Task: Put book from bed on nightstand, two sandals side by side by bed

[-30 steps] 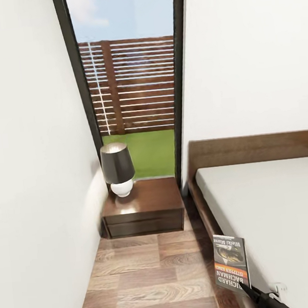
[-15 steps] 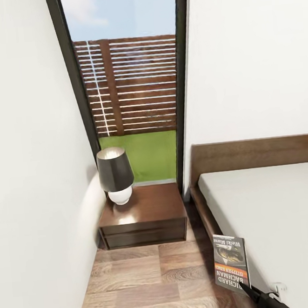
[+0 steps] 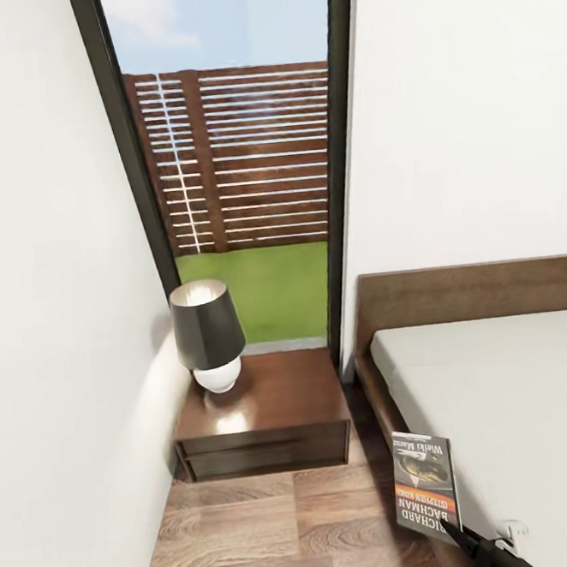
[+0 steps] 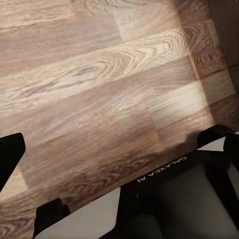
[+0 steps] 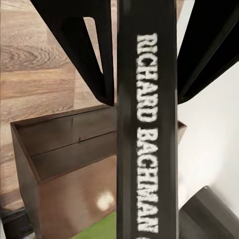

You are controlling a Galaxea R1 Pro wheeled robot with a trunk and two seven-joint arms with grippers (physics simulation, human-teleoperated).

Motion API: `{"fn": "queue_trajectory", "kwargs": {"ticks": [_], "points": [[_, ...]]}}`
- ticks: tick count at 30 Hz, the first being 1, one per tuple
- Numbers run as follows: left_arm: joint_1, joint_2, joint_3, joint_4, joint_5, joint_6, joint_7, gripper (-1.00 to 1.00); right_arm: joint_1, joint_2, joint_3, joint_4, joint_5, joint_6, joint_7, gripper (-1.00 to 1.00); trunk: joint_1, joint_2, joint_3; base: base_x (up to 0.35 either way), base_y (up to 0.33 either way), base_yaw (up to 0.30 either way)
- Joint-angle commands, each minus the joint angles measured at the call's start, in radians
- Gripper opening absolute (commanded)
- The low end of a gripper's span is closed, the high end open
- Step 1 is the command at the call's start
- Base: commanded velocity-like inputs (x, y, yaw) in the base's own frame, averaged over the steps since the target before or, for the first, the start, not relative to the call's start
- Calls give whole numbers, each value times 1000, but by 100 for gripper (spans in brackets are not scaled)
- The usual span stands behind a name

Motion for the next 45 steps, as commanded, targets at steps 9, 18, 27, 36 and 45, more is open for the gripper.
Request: {"fn": "queue_trajectory", "kwargs": {"ticks": [9, 18, 27, 36, 45], "points": [[-1, 0, -5, 0, -10, -10, 3, 100, -2, -1, -11, 4, 4, -6, 4, -100, 0, -1, -1, 196, 0, 0], [-1, 0, -6, 0, -12, -16, -13, 100, -2, 4, -11, 4, 4, -6, 3, -100, 0, -1, -1, 4, 0, 0], [-3, -3, 1, -96, 1, -28, -338, 100, -2, 7, -11, 4, 4, -6, 1, -100, 0, -1, -1, 0, 0, 0], [-9, -13, 4, -544, 236, 389, -524, 100, -2, 7, -11, 4, 5, -6, -1, -100, 0, -1, -1, 0, 0, 0], [-9, 10, 7, -756, 453, 595, -586, 100, -2, 7, -10, 4, 6, -6, -1, -100, 0, -1, -1, 0, 0, 0]]}}
